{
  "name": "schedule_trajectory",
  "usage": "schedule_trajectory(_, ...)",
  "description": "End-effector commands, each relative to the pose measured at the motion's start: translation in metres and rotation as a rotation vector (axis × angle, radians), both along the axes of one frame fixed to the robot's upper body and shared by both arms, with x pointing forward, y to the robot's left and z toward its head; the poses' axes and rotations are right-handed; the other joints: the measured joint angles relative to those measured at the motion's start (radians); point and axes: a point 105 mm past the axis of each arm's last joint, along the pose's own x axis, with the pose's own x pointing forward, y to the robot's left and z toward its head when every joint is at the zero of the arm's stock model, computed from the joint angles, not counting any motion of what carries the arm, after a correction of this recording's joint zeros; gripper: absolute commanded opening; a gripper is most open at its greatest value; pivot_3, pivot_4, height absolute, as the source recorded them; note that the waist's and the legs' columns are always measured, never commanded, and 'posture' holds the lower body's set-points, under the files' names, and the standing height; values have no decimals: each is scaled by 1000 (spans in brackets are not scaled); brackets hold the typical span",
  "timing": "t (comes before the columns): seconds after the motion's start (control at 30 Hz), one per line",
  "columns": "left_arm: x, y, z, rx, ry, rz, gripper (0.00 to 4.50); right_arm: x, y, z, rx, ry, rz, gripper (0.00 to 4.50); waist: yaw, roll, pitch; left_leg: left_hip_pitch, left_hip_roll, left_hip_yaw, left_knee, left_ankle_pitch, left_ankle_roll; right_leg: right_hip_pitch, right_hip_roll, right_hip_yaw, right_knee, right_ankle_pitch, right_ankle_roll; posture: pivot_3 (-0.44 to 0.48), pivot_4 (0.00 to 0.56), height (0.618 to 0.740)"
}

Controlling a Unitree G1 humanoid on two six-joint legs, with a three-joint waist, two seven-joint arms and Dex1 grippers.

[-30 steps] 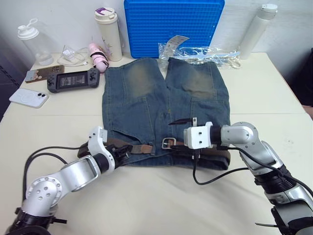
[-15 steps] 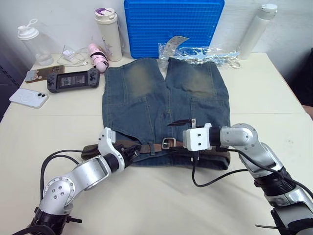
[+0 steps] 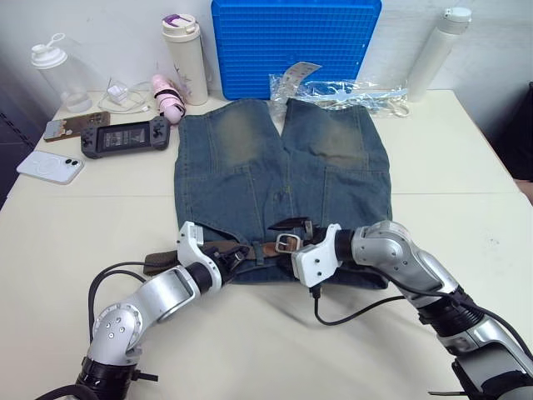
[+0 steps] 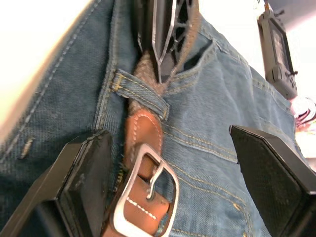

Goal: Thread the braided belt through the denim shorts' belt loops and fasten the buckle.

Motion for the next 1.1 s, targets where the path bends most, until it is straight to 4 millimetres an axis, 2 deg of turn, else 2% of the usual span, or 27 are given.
schedule_trajectory(0.03, -3, -2, -2, -20, 12, 3, 0, 5, -1, -6, -25, -25, -6, 4038, 0, 0, 0, 0, 0, 0, 0, 0, 0, 0, 0, 0, 0, 0, 0, 0, 150, 693)
schedule_trajectory(0.17, -3, -3, -2, -23, 9, 2, 0, 11, 1, 0, 5, -55, -26, 4038, -1, 0, 0, 1, 0, 0, 0, 0, 0, 0, 0, 1, 0, 0, 0, 0, 150, 693)
schedule_trajectory(0.3, -4, -3, -2, -28, 8, 5, 0, 18, 5, 17, 64, -105, -47, 4038, -1, 0, 0, 1, 0, 0, 1, 0, 0, 0, 0, 1, 0, 0, 0, 0, 150, 693)
schedule_trajectory(0.63, -4, -4, -1, -40, 5, 9, 0, 21, 15, 47, 120, -182, -43, 4038, -2, 0, 0, 0, 0, 0, 0, 0, 0, 0, 0, 1, 0, 0, 0, 0, 150, 693)
schedule_trajectory(0.87, -3, -5, -1, -43, 1, 11, 0, 17, 20, 42, 93, -169, -8, 4038, -1, 0, 0, -1, 0, 0, 0, 0, 0, 0, 0, 1, 0, 0, 0, 0, 150, 693)
schedule_trajectory(1.1, -2, -4, -1, -44, 1, 19, 0, 9, 16, 27, 0, -150, 52, 4038, 0, 0, 0, -1, 0, 0, 0, 0, 0, 0, 0, 0, 0, 0, 0, 0, 150, 693)
